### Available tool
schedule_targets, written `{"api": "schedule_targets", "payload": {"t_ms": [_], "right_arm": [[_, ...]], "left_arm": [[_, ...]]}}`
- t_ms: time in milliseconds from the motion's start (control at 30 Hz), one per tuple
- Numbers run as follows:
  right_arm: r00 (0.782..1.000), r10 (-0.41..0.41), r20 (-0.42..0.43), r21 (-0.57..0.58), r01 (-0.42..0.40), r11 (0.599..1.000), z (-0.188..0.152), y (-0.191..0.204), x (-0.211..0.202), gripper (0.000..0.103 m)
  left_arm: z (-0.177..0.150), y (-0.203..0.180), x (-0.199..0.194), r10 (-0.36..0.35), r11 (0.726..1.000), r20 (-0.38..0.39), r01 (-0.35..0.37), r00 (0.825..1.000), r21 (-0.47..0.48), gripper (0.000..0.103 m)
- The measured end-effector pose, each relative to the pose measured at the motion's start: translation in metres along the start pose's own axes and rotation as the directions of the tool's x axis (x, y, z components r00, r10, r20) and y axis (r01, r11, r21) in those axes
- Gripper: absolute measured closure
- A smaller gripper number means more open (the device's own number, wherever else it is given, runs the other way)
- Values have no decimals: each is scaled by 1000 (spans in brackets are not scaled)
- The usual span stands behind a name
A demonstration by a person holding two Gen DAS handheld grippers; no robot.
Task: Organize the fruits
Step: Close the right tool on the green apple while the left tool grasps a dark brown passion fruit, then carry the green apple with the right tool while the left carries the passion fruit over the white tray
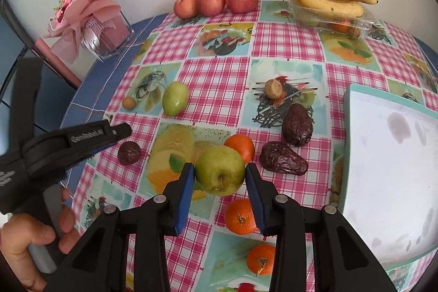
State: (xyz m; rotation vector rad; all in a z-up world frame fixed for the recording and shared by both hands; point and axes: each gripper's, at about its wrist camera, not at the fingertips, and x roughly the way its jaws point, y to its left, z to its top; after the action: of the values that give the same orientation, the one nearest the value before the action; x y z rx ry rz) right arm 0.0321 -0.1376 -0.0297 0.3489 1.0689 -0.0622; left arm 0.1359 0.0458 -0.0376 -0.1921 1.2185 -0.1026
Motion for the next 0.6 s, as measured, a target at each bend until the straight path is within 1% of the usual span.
{"api": "schedule_targets", "payload": {"t_ms": [67,100,133,167,200,267,333,400,433,500,533,600], "right_arm": [[1000,1,3,6,-1,1000,0,-1,-2,63],[1000,4,2,10,-4,1000,1,-2,-2,63],[1000,6,0,14,-6,1000,0,-3,-3,63],[1000,8,-2,16,-8,1000,0,-3,-2,63],[1000,7,-2,16,-7,1000,0,-3,-2,63],[1000,4,-3,16,-4,1000,0,-3,-1,63],[1000,8,-3,19,-8,1000,-1,-4,-3,63],[1000,11,-3,20,-11,1000,-1,-4,-3,63],[1000,11,-3,21,-11,1000,-2,-5,-3,63],[1000,12,-4,22,-12,1000,-2,-5,-3,63],[1000,11,-4,22,-11,1000,-2,-4,-3,63],[1000,12,-5,20,-12,1000,-2,-4,-3,63]], "left_arm": [[1,2,8,15,1000,-12,-16,1000,-14,74],[2,3,7,33,999,5,-33,999,-12,72],[2,4,7,60,998,5,-60,998,-13,70],[2,6,7,80,997,6,-80,997,-17,62],[2,9,7,88,996,7,-87,996,-27,51],[2,16,8,76,996,-2,-76,997,-56,43],[1,19,8,90,994,-2,-90,996,-64,43],[1,23,10,132,989,-1,-132,991,-65,43],[1,29,10,126,988,-7,-126,992,-91,43],[2,39,5,72,986,1,-71,997,-150,43],[4,41,2,61,985,11,-58,998,-163,43],[5,41,-6,77,984,40,-70,996,-161,43]]}}
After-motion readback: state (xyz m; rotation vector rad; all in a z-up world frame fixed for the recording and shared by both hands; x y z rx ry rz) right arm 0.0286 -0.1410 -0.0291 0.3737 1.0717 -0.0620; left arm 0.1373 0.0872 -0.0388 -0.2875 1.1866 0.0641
